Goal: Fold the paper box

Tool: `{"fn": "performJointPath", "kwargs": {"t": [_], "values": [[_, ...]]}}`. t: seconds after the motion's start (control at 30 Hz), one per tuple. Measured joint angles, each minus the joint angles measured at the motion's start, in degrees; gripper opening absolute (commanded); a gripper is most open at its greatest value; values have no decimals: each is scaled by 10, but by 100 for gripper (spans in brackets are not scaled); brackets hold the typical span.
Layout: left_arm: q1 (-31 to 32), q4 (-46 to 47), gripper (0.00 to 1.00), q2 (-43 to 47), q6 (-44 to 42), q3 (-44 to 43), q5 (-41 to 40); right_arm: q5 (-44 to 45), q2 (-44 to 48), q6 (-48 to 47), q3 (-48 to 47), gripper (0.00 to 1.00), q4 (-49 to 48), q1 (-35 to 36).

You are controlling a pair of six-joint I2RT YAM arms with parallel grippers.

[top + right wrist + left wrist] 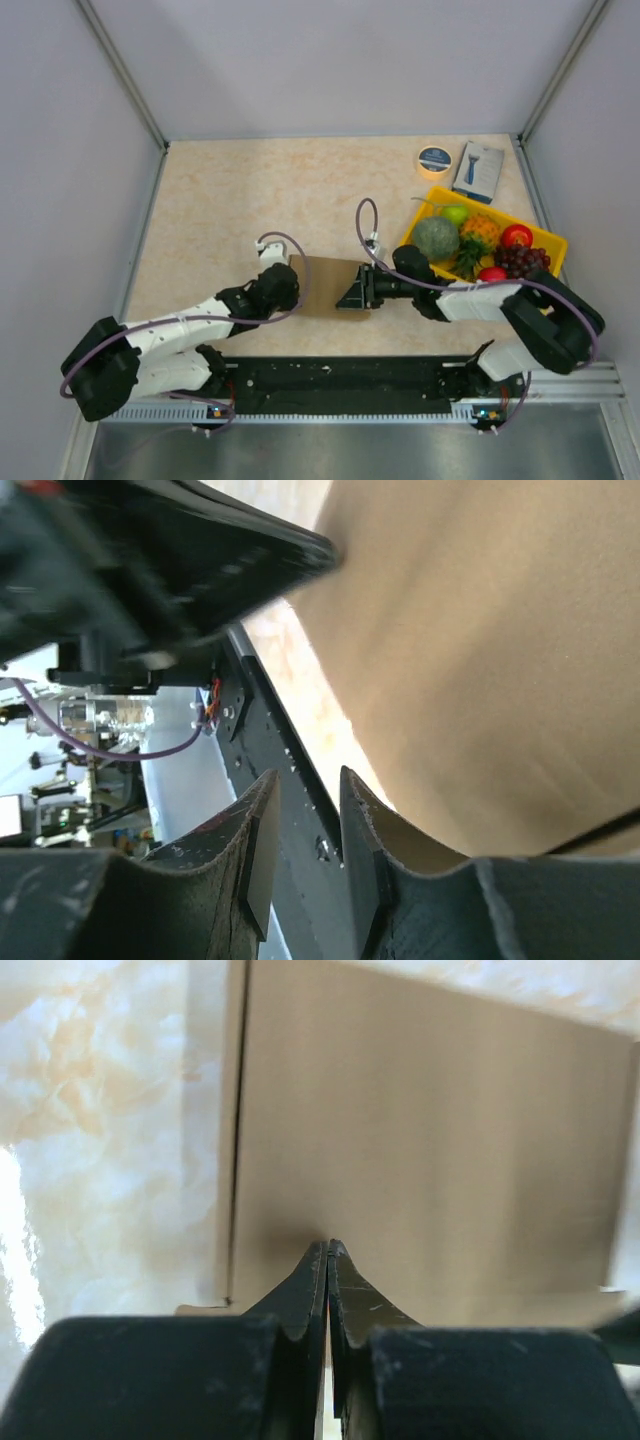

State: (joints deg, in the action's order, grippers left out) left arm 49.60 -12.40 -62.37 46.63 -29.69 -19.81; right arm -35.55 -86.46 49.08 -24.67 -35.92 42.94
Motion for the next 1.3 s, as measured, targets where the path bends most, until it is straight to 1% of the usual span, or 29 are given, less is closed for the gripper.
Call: {"fn": "performJointPath", "kwargs": {"t": [0.13, 0.23, 0.33, 0.37, 0.47, 0.5, 0.57, 0.63, 0.67, 0.7, 0.73, 0.77, 0.8, 0.93, 1.03, 1.13, 1.3], "values": [[-4, 74, 4, -5, 12, 55, -5, 13, 96, -46, -12, 33, 100, -7], [-5, 97, 8, -7, 16, 63, -1, 21, 115, -78, -32, 33, 139, -7], [-6, 95, 23, -2, 12, 63, 9, 30, 90, -107, -43, 33, 151, -7], [-7, 89, 33, 5, 8, 63, 15, 33, 73, -116, -43, 33, 149, -7], [-7, 41, 43, 47, -14, 58, 27, 48, 13, -133, -41, 33, 154, -7], [-7, 19, 50, 67, -21, 52, 29, 37, 4, -133, -40, 33, 146, -8], [-7, -14, 57, 110, -42, 35, 29, 38, 6, -140, -39, 34, 143, -7], [-10, -33, 65, 144, -59, 14, 29, 43, 13, -145, -39, 37, 150, -7], [-14, -41, 67, 155, -65, 4, 31, 51, 26, -150, -39, 40, 164, -7], [-21, -48, 70, 162, -72, -5, 35, 61, 45, -156, -39, 48, 190, -7], [-29, -53, 74, 162, -76, -12, 38, 69, 64, -163, -39, 53, 216, -8], [-47, -58, 75, 161, -80, -17, 50, 84, 91, -172, -40, 57, 251, -8], [-60, -60, 76, 160, -84, -17, 56, 102, 120, -181, -41, 63, 289, -8], [-129, -59, 79, 126, -99, -10, 108, 169, 224, -214, -60, 71, 415, -12], [-143, -42, 80, 105, -104, 12, 144, 202, 262, -230, -66, 73, 454, -21], [-143, -26, 81, 76, -104, 27, 170, 220, 255, -239, -64, 74, 468, -29], [-143, 20, 80, 43, -98, 56, 239, 208, 194, -251, -42, 74, 427, -38]]}}
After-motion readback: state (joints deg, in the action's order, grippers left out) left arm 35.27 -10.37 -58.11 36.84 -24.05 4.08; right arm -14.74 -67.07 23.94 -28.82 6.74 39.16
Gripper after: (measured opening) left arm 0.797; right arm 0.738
